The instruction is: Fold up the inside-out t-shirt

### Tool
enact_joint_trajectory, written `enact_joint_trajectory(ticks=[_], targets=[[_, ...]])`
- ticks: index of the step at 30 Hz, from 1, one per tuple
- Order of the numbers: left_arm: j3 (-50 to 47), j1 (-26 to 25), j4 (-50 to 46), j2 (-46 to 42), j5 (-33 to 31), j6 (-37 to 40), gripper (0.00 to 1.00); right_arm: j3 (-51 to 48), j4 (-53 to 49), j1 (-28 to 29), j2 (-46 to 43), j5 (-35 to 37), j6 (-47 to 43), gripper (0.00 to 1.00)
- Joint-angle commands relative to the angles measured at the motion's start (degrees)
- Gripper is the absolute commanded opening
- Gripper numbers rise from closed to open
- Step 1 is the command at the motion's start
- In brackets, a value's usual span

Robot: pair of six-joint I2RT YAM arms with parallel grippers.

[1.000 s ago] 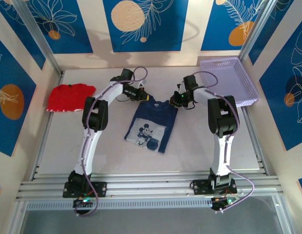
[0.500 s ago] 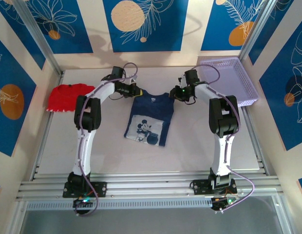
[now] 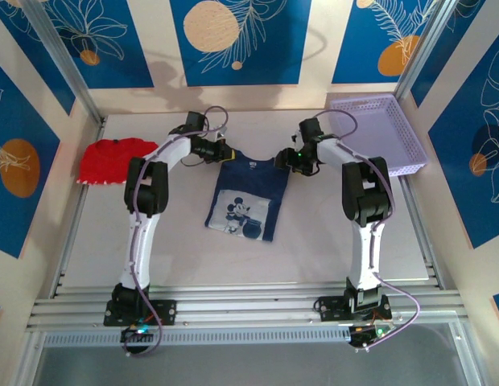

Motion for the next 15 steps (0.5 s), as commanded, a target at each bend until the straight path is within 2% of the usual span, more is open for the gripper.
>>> enact_joint_trajectory(ticks=[1, 6, 8, 11, 15], targets=[[1.8, 0.2, -0.8, 1.1, -0.2, 0.4, 0.0, 2.0, -2.1, 2.0, 2.9, 0.5, 1.6, 0.67], [1.5, 0.2, -0.8, 0.9, -0.1, 0.7, 0.0, 3.4, -2.9, 3.9, 4.9, 2.0, 3.1, 0.63], [1.5, 0.1, -1.0, 0.8, -0.1, 1.1, 0.0, 4.3, -2.9, 4.3, 5.7, 2.0, 3.2, 0.57], [1.5, 0.2, -1.4, 0.8, -1.0, 1.5, 0.0, 6.2, -2.9, 4.6, 6.9, 1.5, 3.7, 0.45], [2.1, 0.2, -2.0, 1.3, -2.2, 2.1, 0.0, 7.2, -1.7, 4.4, 7.0, 1.9, 3.8, 0.23]])
